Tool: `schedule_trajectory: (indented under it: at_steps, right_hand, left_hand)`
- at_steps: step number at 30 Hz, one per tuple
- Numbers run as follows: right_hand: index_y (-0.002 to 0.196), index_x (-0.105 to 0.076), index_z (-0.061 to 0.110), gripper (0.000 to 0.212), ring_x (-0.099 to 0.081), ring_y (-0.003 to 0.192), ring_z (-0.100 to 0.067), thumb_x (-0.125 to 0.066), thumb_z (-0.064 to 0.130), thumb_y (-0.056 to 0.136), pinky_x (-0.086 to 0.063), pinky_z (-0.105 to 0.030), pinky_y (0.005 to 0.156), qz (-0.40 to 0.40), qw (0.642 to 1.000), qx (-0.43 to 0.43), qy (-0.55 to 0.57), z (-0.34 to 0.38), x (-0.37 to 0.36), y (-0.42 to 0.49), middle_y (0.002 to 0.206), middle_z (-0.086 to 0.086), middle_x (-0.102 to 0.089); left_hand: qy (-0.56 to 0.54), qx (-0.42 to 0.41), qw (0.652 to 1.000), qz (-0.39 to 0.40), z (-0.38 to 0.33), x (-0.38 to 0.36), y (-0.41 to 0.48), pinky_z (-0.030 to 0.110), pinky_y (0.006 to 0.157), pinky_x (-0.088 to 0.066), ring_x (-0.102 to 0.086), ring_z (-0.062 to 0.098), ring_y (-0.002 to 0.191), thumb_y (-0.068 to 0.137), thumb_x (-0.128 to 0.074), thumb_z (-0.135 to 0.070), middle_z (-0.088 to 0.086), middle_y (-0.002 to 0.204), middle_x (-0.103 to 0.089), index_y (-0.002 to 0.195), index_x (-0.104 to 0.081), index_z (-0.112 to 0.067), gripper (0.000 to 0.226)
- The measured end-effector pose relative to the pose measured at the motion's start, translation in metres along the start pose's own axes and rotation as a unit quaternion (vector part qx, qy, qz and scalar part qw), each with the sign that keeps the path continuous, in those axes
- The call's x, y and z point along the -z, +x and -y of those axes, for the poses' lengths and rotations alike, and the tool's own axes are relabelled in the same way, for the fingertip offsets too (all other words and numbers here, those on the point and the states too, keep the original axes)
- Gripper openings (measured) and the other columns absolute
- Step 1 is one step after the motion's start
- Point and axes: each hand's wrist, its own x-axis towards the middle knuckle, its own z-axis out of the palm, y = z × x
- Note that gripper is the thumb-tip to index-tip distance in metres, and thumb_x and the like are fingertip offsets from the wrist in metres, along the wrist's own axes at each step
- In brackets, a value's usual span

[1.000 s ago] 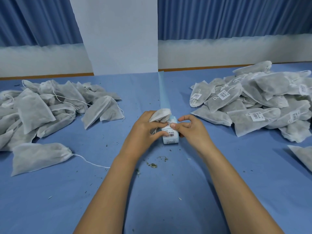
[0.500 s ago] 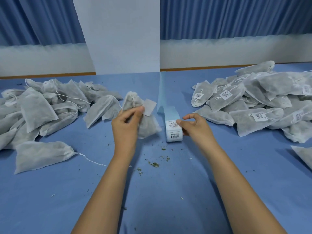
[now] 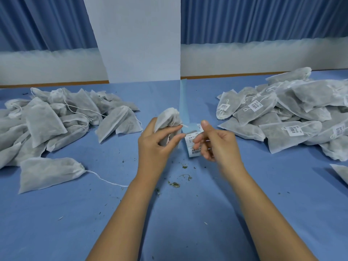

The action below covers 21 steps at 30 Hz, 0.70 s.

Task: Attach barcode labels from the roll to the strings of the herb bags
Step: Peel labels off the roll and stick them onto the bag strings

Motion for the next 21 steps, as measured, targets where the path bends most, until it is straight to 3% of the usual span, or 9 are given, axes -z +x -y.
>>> schedule_trajectory:
  at_steps: [5, 11, 14, 16, 18, 21]
  right_hand:
    - [0.066, -0.064, 0.006, 0.04, -0.037, 0.033, -0.011, -0.057, 0.035, 0.093, -0.022, -0.016, 0.033, 0.033, 0.997, -0.054, 0.039, 0.002, -0.001, -0.002, 0.059, -0.006, -0.065]
    - [0.074, -0.062, 0.003, 0.023, -0.035, 0.036, -0.01, -0.058, 0.018, 0.092, -0.02, -0.016, 0.033, 0.072, 0.99, -0.096, 0.069, 0.002, 0.002, -0.001, 0.063, -0.003, -0.063]
    - [0.074, -0.058, 0.003, 0.02, -0.035, 0.036, -0.009, -0.053, 0.009, 0.092, -0.02, -0.016, 0.032, 0.054, 0.992, -0.089, 0.076, 0.003, 0.004, 0.001, 0.059, -0.003, -0.058]
    - [0.072, -0.054, 0.006, 0.02, -0.035, 0.036, -0.01, -0.05, 0.006, 0.091, -0.019, -0.016, 0.033, 0.0, 0.995, -0.069, 0.077, 0.005, 0.01, 0.004, 0.055, -0.004, -0.052]
    - [0.067, -0.051, 0.011, 0.024, -0.033, 0.037, -0.011, -0.049, 0.005, 0.091, -0.018, -0.016, 0.036, -0.034, 0.997, -0.029, 0.071, 0.007, 0.014, 0.005, 0.051, -0.002, -0.047]
    - [0.062, -0.052, 0.017, 0.027, -0.031, 0.04, -0.012, -0.054, 0.008, 0.088, -0.02, -0.017, 0.04, -0.008, 0.995, 0.055, 0.082, 0.007, 0.009, 0.001, 0.052, 0.001, -0.044]
  left_hand:
    - [0.074, -0.09, 0.993, 0.034, 0.011, 0.005, 0.004, 0.013, 0.09, -0.04, -0.054, 0.01, 0.098, 0.077, -0.08, -0.017, 0.005, 0.105, -0.058, 0.101, -0.075, -0.007, 0.027]
    - [0.083, -0.118, 0.989, 0.035, 0.008, 0.006, 0.004, 0.012, 0.094, -0.039, -0.053, 0.008, 0.103, 0.077, -0.078, -0.022, 0.003, 0.11, -0.055, 0.105, -0.074, -0.007, 0.033]
    - [0.031, -0.026, 0.998, 0.042, 0.004, 0.01, 0.006, 0.007, 0.093, -0.036, -0.051, -0.006, 0.105, 0.073, -0.081, -0.028, 0.004, 0.111, -0.058, 0.112, -0.069, -0.017, 0.043]
    - [-0.032, 0.057, 0.998, 0.023, 0.001, 0.016, 0.008, 0.007, 0.09, -0.038, -0.055, -0.005, 0.108, 0.085, -0.07, -0.03, -0.001, 0.116, -0.064, 0.113, -0.066, -0.024, 0.029]
    - [-0.083, 0.109, 0.991, -0.008, 0.002, 0.021, 0.01, 0.008, 0.088, -0.04, -0.057, -0.006, 0.106, 0.096, -0.055, -0.014, -0.014, 0.116, -0.066, 0.115, -0.066, -0.025, 0.024]
    - [-0.103, 0.146, 0.984, 0.006, 0.003, 0.024, 0.013, 0.015, 0.098, -0.042, -0.056, -0.006, 0.113, 0.095, -0.055, 0.0, -0.019, 0.12, -0.064, 0.117, -0.065, -0.028, 0.037]
